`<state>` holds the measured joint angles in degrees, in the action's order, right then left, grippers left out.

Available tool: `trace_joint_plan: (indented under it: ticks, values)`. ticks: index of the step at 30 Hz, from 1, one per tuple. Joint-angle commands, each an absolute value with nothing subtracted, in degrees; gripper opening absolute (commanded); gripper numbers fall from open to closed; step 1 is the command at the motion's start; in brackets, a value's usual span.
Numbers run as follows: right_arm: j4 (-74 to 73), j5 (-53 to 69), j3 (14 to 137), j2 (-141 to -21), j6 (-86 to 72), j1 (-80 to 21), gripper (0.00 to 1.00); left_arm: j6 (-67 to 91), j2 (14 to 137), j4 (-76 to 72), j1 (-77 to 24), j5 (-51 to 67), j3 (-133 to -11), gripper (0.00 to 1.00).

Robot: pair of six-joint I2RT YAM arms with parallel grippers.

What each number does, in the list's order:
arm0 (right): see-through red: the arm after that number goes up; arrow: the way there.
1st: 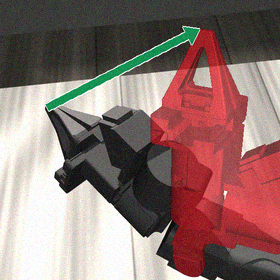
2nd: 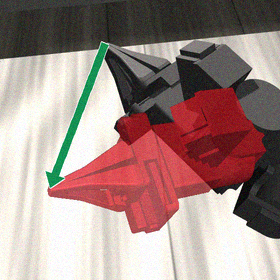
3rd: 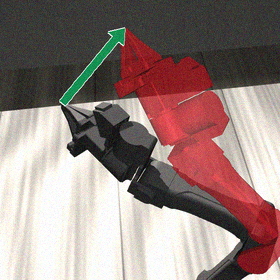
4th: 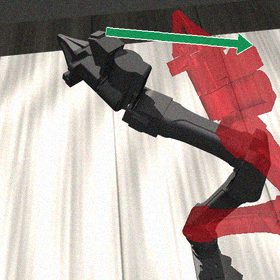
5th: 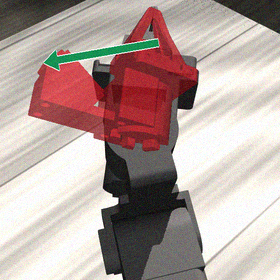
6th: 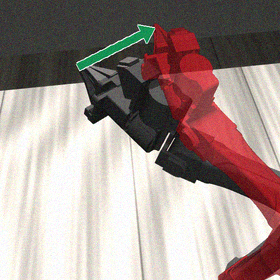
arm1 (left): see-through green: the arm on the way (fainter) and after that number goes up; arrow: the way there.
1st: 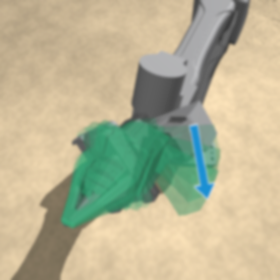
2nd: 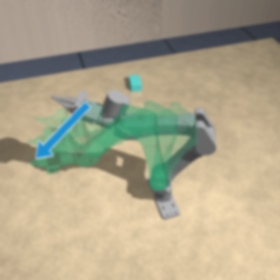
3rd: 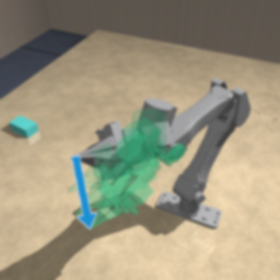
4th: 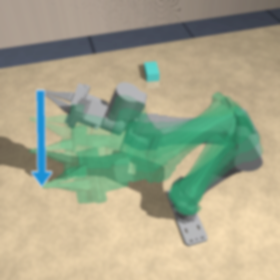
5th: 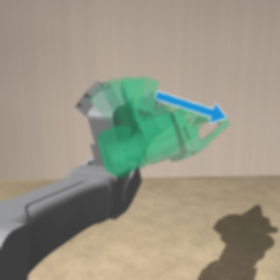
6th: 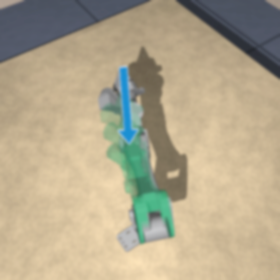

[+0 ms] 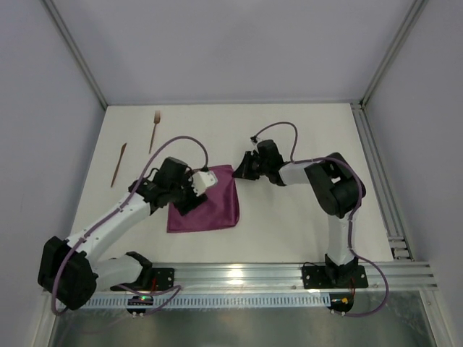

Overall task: Fold the napkin into a case and place the utensils inside
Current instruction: Turn over the upper triangle folded napkin at the center of the board, then fold the lower triangle-folded napkin at the center of the board.

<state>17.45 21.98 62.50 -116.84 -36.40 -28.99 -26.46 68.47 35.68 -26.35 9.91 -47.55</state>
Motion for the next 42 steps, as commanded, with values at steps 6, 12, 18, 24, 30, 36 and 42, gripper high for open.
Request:
trace_joint_plan:
  ticks: [6, 12, 18, 24, 30, 36, 42]
  values:
    - [27.07, 21.44, 52.56, -108.46, -39.29, -24.97, 0.07, -33.75, 66.52, 34.81, -47.71, 8.27, -47.37, 0.65]
    - [23.57, 23.64, 53.26, -107.41, -35.61, -23.03, 0.2, -34.19, 72.95, 32.35, -51.77, 5.28, -47.72, 0.64]
    - [14.7, 22.94, 51.69, -98.37, -26.04, -22.68, 0.43, -35.15, 67.42, 33.92, -51.59, 2.03, -45.27, 0.64]
    - [10.81, 24.07, 44.39, -79.92, -16.01, -22.68, 0.5, -35.68, 61.35, 38.75, -45.11, 2.72, -40.52, 0.68]
    - [5.02, 32.78, 40.08, -64.09, -1.79, -25.9, 0.52, -37.18, 55.56, 41.75, -34.19, 3.52, -36.39, 0.7]
    - [-8.86, 25.84, 37.54, -56.51, 32.92, -46.65, 0.59, -37.18, 52.3, 40.78, -29.62, 4.74, -31.74, 0.7]
    - [-13.53, 19.09, 36.38, -64.32, 44.02, -55.36, 0.61, -37.0, 51.24, 40.69, -29.09, 5.19, -30.85, 0.71]
